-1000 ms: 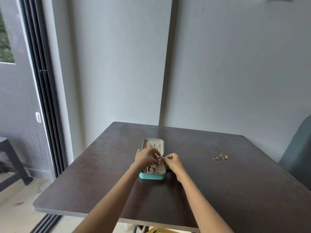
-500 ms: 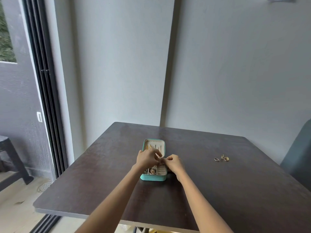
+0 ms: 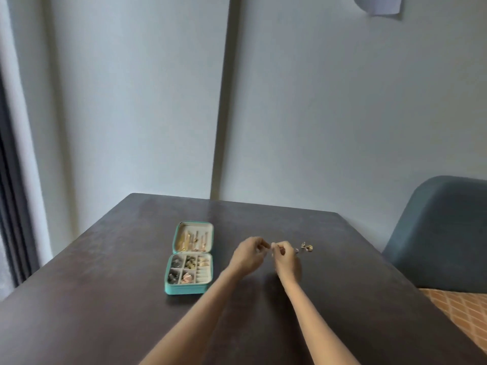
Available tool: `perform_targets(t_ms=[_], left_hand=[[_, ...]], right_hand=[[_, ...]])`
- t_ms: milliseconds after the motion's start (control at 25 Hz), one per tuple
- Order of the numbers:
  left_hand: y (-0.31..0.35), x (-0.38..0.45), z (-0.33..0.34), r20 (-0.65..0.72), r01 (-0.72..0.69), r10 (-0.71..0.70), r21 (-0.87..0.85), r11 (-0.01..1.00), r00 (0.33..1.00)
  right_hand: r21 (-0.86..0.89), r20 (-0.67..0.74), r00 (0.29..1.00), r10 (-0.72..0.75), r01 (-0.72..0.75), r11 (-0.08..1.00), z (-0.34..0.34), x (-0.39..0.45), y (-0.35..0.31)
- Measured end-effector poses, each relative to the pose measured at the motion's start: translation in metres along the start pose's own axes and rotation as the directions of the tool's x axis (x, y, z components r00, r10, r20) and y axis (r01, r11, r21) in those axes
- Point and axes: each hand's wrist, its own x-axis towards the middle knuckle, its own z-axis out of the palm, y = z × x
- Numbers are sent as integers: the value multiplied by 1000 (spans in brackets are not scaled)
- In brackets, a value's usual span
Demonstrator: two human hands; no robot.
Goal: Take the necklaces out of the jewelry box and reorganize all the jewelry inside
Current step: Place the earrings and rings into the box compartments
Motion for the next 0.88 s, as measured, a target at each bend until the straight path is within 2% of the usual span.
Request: perform_targets(t_ms=[80,160,440,560,720,800,880], left_hand=[[13,8,38,84,8,-7,-20,1000,996],[21,15,64,121,34,-27,-63,997,992],[25,51,96,60,168,-158,-230,959,986],[17,60,100,32,209,-210,-307,928,977],[10,65,103,75,192,-177,-302,934,981],[8,64,103,79,186,-169,-321,929,982],[7,65,102,83,190,-172,-347,918,982]], right_hand=[[-106,-93,996,5,-15,994,-25,19,27],[-120,-116,993,1,-15,993,-40,32,46],[-30,-234,969,83,-92,995,-43,83,63],[-76,-219,971,93,-112,991,-42,91,61],[-119,-186,979,79,-102,988,-36,102,63],[-57,-134,988,76,-85,995,-39,101,65],[111,-33,999,12,-8,994,-41,95,64]])
